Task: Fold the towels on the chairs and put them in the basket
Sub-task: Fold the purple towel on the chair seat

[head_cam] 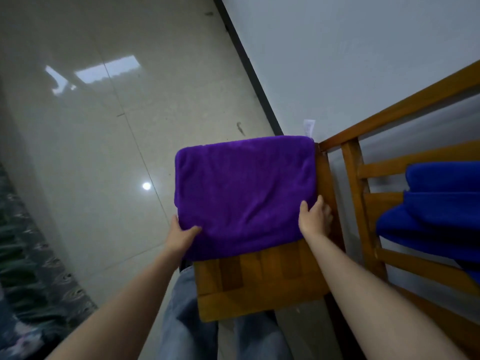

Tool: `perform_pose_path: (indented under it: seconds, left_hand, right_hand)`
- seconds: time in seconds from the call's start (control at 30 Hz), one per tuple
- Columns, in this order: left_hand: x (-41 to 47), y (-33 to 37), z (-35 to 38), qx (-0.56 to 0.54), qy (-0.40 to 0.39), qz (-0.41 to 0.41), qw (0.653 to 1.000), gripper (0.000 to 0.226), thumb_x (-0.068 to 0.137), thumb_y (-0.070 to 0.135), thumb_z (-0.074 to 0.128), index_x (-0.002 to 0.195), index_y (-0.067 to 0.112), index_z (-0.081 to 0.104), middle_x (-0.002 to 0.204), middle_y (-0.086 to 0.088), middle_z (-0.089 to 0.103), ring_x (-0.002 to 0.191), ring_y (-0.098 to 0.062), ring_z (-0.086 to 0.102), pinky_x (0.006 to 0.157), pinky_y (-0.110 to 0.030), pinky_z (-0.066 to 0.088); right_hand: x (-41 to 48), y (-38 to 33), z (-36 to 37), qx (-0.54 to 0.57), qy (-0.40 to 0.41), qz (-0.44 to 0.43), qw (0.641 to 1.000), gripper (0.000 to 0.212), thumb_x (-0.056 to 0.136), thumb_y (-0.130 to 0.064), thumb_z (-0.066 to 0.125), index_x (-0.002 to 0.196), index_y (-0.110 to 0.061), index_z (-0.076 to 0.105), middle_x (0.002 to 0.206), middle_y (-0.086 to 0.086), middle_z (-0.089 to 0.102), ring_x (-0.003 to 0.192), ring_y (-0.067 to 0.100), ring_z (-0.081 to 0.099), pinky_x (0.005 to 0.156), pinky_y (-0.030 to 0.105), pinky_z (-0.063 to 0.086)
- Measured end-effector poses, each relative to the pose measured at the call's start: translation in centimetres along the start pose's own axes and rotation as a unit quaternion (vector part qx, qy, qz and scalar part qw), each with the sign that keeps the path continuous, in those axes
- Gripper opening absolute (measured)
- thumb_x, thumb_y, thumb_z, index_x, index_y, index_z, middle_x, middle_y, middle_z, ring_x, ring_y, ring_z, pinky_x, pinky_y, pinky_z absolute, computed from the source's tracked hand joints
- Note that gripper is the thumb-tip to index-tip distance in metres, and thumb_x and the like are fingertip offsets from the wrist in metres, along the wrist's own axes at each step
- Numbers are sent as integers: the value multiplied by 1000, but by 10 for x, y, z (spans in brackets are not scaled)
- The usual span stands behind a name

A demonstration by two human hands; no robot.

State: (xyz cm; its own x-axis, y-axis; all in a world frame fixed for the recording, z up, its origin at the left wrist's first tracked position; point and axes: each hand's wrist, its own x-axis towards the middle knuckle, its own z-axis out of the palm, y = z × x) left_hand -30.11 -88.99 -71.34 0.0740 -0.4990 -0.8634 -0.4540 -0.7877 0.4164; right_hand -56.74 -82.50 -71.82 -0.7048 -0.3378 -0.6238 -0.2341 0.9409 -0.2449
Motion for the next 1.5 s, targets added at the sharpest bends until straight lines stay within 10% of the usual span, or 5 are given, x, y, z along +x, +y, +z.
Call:
perform_pose_path:
  seconds: [0.37,0.6,0.77,1.3,1.5]
  left_hand:
    - [-20,-56,14,-54,73,-35,995,42,89,5,56,129,0,45,120,-19,56,90,-21,52,74,-33,44]
    - [-25,-53,-1,-177,105,-39,978,26,88,0,55,113,3,50,107,-17,55,82,-25,60,66,-31,52]
    - [-33,-51,-15,-326,66,-72,940,22,87,-6,54,102,9,48,96,-13,57,80,-22,61,55,-26,57]
    - [-60,-87,-34,-256,-53,-150,954,19,85,-12,49,88,6,55,83,-12,55,69,-20,52,44,-18,51]
    - [-82,-136,-21,-301,-75,-177,934,20,85,-12,49,76,5,47,59,-7,52,43,-10,49,40,-14,45]
  right_hand:
    - [-18,48,9,182,-70,-27,980,53,86,-12,64,134,-14,41,79,1,52,75,14,55,61,20,40]
    - [-18,48,3,243,-100,-43,964,17,83,-8,64,73,-18,55,75,-3,60,71,11,55,55,17,42]
    - [-27,48,-14,505,-90,51,857,22,83,0,57,70,-17,52,76,0,64,68,12,64,52,21,52]
    - [-70,126,-38,181,-138,70,971,9,84,-21,66,88,-18,58,86,2,63,76,18,58,60,27,44]
    - [-84,165,-28,520,-116,260,805,24,84,5,57,100,-13,54,104,13,60,78,22,58,58,27,51]
